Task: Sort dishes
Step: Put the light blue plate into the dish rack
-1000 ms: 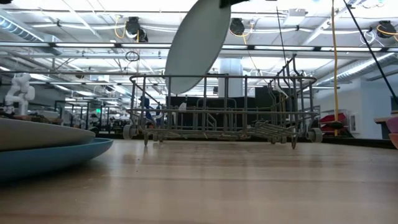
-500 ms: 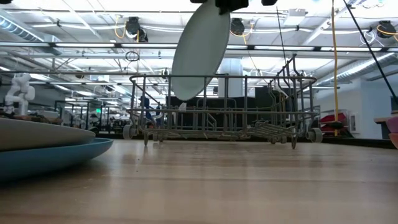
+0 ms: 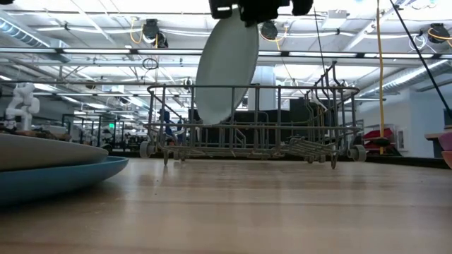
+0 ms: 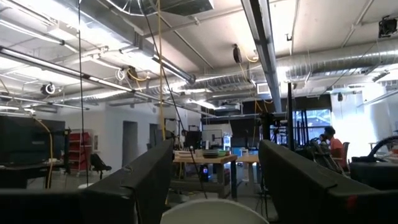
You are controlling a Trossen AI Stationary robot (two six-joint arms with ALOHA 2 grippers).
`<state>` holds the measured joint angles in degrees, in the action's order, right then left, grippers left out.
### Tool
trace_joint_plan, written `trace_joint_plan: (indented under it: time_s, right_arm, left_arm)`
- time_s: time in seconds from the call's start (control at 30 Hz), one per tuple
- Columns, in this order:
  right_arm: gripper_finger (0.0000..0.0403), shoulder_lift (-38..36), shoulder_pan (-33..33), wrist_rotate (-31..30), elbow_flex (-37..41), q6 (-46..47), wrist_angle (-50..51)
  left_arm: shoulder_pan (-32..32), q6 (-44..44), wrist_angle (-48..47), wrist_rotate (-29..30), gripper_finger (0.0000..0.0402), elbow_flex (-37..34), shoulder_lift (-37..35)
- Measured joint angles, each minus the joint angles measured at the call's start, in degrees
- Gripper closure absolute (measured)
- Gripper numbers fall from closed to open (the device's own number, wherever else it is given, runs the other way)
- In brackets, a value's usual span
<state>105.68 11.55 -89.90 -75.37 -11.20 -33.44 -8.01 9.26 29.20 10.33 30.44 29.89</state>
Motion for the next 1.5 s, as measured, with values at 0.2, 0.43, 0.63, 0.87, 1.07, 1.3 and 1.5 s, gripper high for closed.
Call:
trace_joint_plan:
  time_s: [0.2, 0.43, 0.63, 0.87, 1.07, 1.3, 1.5]
  right_arm:
    - [0.0400, 0.47, -0.29, -0.03, 0.00, -0.71, -0.23]
    - [0.0400, 0.49, -1.31, -0.05, 0.00, -3.19, -0.08]
    - [0.0400, 1.05, -1.52, -0.12, 0.00, -3.00, 0.59]
    - [0.0400, 1.43, -1.49, -0.07, 0.00, -1.76, 0.25]
    - [0.0400, 1.43, -1.49, -0.07, 0.00, -1.51, 0.12]
    - [0.0400, 1.43, -1.44, -0.09, 0.00, -1.82, 0.01]
    - [0.0400, 1.43, -1.44, -0.09, 0.00, -3.24, -0.23]
  left_arm:
    - [0.00, 0.00, -0.19, 0.02, 0.0162, 0.00, 0.07]
    - [0.00, 0.00, -0.23, 0.02, 0.0162, 0.00, 0.08]
    - [0.00, 0.00, -0.22, 0.02, 0.0162, 0.00, 0.08]
    - [0.02, 0.00, -0.19, 0.02, 0.0162, 0.00, 0.08]
    - [0.02, 0.65, -1.33, 0.02, 0.0162, 0.00, 1.38]
    - [-0.28, 4.56, 0.06, 6.22, 0.0162, 0.01, 10.02]
    - [-3.75, 13.67, -0.08, 8.99, 0.0163, 5.69, 20.20]
